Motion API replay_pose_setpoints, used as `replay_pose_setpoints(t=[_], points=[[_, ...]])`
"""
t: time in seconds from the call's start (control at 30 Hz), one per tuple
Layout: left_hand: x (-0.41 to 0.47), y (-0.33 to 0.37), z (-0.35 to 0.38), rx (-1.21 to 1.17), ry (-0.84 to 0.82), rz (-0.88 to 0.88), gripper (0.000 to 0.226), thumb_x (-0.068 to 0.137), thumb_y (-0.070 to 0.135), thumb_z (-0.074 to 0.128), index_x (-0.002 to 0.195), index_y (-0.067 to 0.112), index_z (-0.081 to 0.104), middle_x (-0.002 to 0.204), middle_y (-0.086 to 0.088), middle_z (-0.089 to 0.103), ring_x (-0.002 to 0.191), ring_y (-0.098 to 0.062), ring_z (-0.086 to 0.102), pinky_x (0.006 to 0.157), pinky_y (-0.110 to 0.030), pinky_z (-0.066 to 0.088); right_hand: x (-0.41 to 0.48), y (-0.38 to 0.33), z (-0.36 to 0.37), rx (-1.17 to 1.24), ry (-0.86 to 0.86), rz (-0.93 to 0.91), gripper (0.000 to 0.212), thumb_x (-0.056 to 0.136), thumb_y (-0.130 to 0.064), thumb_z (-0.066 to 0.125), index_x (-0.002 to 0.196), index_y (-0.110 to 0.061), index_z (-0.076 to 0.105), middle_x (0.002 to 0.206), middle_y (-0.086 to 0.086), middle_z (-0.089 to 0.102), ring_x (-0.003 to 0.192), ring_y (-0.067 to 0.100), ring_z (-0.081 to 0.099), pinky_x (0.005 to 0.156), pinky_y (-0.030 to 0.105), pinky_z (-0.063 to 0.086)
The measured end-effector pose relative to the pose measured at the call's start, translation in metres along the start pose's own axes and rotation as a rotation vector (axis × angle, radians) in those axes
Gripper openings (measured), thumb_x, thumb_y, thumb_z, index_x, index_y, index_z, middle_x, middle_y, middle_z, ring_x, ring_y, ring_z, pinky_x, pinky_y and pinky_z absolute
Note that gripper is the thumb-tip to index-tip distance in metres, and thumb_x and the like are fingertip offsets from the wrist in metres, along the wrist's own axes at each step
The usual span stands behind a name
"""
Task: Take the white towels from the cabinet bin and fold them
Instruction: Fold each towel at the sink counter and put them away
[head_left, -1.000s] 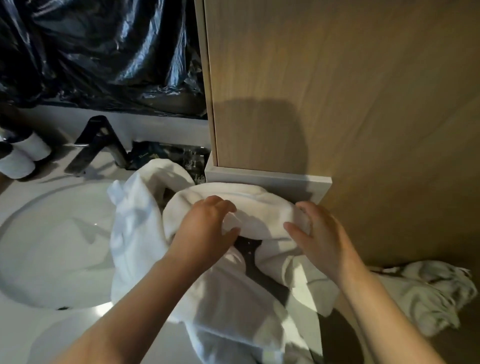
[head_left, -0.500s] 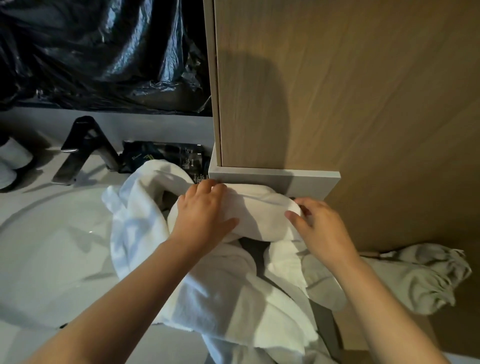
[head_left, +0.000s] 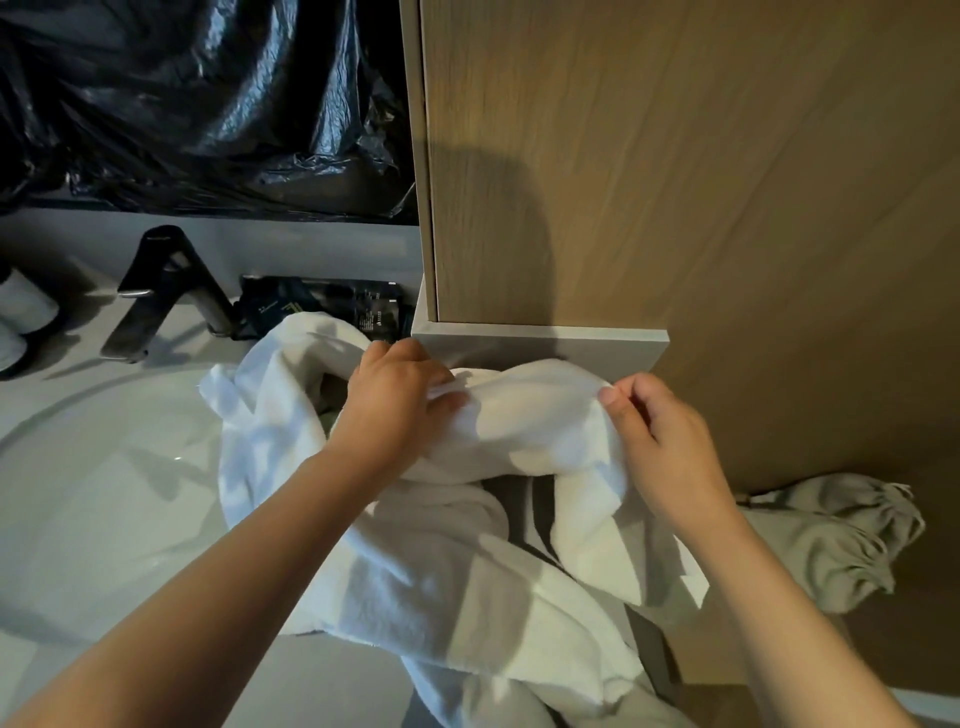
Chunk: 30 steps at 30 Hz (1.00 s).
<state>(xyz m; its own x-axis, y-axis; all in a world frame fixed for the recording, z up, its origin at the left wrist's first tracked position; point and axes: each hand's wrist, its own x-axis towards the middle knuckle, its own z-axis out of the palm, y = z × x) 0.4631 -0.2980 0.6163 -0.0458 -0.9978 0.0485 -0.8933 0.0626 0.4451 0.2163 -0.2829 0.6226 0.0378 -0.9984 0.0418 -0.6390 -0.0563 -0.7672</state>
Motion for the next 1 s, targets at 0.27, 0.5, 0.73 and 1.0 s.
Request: replay_pose_setpoints(t=[0.27, 0.5, 0.73, 1.0], points=[[-0.017, 0.004, -0.028, -0.053, -0.028, 0.079, 0.040, 0.083, 0.033, 0.072, 0.120, 0.022, 0.063, 0.124, -0.001, 0.057, 0.111, -0.024, 0.054, 0.097, -0.039, 0.045, 0.009, -0.017, -0.014, -0.035, -0.060, 0.041, 0.018, 0.096, -0.026, 0.060, 0.113, -0.021, 0.061, 0.110, -0.009, 0.060, 0.098, 0.008, 0.056, 0.082, 0.022, 0.043], [-0.075, -0.011, -0.031, -0.038, -0.114, 0.223, 0.026, 0.064, 0.038, 0.086, 0.082, 0.025, 0.073, 0.088, 0.010, 0.058, 0.087, -0.014, 0.051, 0.079, -0.031, 0.050, -0.040, -0.029, 0.020, 0.023, -0.273, 0.009, 0.008, 0.087, -0.023, 0.070, 0.079, -0.024, 0.071, 0.074, -0.011, 0.067, 0.072, 0.005, 0.060, 0.064, 0.011, 0.045], [-0.093, -0.033, -0.027, 0.001, -0.156, 0.350, 0.021, 0.061, 0.035, 0.090, 0.074, 0.027, 0.076, 0.107, 0.008, 0.060, 0.104, -0.005, 0.043, 0.083, -0.024, 0.050, -0.062, -0.021, 0.047, 0.026, -0.473, 0.077, 0.027, 0.082, -0.040, 0.075, 0.105, -0.028, 0.070, 0.103, -0.014, 0.066, 0.095, -0.001, 0.060, 0.077, 0.008, 0.046], [-0.084, -0.028, -0.029, -0.053, -0.056, 0.381, 0.017, 0.082, 0.032, 0.073, 0.079, 0.016, 0.070, 0.098, 0.005, 0.064, 0.100, -0.017, 0.057, 0.085, -0.032, 0.050, -0.063, -0.030, 0.046, 0.101, -0.323, -0.052, 0.006, 0.091, -0.025, 0.067, 0.094, -0.023, 0.072, 0.096, -0.013, 0.066, 0.090, -0.001, 0.061, 0.077, 0.008, 0.044]])
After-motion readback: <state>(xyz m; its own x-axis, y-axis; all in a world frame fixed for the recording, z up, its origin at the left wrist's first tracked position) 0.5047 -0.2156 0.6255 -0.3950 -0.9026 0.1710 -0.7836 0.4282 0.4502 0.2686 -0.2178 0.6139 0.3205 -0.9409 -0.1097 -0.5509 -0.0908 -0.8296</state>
